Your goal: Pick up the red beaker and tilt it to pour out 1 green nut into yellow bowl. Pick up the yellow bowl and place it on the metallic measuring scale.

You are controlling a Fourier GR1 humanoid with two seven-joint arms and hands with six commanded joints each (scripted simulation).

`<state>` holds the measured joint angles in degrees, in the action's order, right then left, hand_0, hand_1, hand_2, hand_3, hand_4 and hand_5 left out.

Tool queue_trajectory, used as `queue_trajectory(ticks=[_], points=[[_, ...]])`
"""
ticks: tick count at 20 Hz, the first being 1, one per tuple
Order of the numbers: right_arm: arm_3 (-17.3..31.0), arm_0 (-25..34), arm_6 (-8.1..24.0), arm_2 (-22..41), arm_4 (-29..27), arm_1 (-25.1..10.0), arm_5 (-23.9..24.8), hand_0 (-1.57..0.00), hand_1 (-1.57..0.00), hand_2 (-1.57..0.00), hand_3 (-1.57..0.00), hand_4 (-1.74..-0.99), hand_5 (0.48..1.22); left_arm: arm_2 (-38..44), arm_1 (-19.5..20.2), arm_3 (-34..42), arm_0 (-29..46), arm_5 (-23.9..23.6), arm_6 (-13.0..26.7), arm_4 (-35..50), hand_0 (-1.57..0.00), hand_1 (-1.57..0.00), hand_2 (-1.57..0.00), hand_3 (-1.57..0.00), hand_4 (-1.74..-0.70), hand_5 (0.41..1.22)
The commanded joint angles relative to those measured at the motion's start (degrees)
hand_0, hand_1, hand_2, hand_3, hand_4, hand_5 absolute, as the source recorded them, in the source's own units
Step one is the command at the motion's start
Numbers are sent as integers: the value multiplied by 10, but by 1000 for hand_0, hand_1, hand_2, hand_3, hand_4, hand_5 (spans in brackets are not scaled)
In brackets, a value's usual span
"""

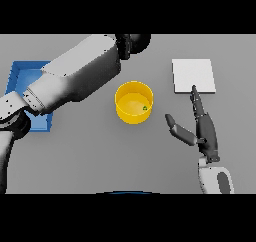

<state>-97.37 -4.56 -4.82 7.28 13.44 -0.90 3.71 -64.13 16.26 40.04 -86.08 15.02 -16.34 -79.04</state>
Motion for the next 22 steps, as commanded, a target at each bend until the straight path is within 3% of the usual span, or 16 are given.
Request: queue_trajectory(ticks=[1,3,6,10,12,16,18,20,21,22], points=[[4,5,-1,-1,3,-2,2,1,1,1,1,-1133,557,14,11,-12,-12,3,-3,8,-1571,-1571,-1571,-1571,-1727,1221],[-4,-7,-21,1,-2,-4,-5,1,1,1,1,-1131,553,53,27,-47,-38,-26,11,25,-1571,-1571,-1571,-1571,-1720,1221],[3,2,-22,0,-19,-3,-19,1,1,1,1,-1105,559,133,47,-111,-82,-13,45,76,-1571,-1571,-1571,-1571,-1725,1221],[4,6,-20,5,-14,-5,-19,1,1,1,1,-1105,578,312,102,-203,-95,24,108,226,-1571,-1571,-1571,-1509,-1735,1221],[11,8,-23,2,-20,-6,-22,1,1,1,1,-1116,582,397,140,-247,-83,20,114,305,-1571,-1571,-1571,-1520,-1737,1221],[18,16,-23,1,-8,-20,-21,1,1,1,1,-1127,606,503,184,-286,-14,-27,143,420,-1571,-1571,-1571,-1550,-1739,1221],[20,18,-27,4,-5,-20,-22,1,1,1,1,-1132,621,526,187,-296,30,-66,201,452,-1571,-1571,-1571,-1558,-1740,1221],[15,20,-21,5,-5,-24,-26,1,1,1,1,-1142,628,553,193,-282,82,-112,215,491,-1571,-1571,-1571,-1562,-1740,1221],[8,11,-31,7,-9,-24,-31,1,1,1,1,-1134,632,568,194,-277,99,-127,233,511,-1571,-1571,-1571,-1564,-1740,1221],[13,17,-21,12,-5,-19,-30,1,1,1,1,-1133,640,583,198,-270,115,-136,253,530,-1571,-1571,-1571,-1566,-1741,1221]])
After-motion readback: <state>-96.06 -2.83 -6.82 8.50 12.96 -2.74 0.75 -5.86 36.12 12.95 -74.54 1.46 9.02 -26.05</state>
